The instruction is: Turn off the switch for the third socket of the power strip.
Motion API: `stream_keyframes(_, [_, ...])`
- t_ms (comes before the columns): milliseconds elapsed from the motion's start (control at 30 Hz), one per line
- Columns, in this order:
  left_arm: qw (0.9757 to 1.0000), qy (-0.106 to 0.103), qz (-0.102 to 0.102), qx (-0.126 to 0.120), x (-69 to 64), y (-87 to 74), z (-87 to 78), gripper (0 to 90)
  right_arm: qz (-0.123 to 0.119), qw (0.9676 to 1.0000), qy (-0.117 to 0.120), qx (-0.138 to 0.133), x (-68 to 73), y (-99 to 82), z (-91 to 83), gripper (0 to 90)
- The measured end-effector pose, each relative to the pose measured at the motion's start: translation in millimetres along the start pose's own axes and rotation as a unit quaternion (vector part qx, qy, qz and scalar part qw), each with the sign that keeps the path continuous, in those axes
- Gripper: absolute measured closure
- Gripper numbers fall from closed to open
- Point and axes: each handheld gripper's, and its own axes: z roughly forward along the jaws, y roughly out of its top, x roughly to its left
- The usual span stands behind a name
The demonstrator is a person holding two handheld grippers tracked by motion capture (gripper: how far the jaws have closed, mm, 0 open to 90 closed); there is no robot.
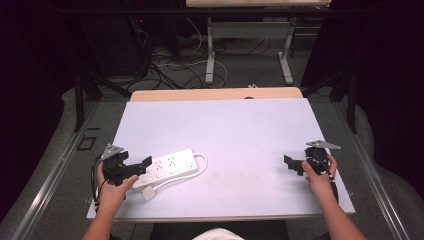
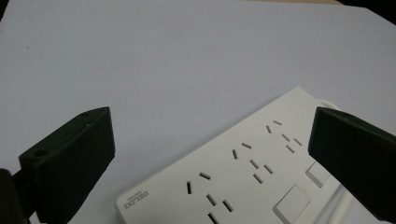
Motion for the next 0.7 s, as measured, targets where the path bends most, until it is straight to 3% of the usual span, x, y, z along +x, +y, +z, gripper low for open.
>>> stream_keyframes(200, [1.0,0.005,-0.004,0.002,0.0,0.6,-1.5,0.6,-0.007,0.9998,0.006,-0.017,5.8,1.1,-7.4,0.0])
stream_keyframes(367, [1.0,0.006,0.004,-0.003,-1.7,1.6,-3.9,0.6,-0.011,0.9997,0.012,-0.017,10.5,2.0,-8.6,0.0])
stream_keyframes(700, [0.9998,0.017,-0.009,-0.005,1.7,7.2,-12.7,2.2,-0.015,0.9996,0.017,-0.016,15.1,1.6,-8.5,0.0])
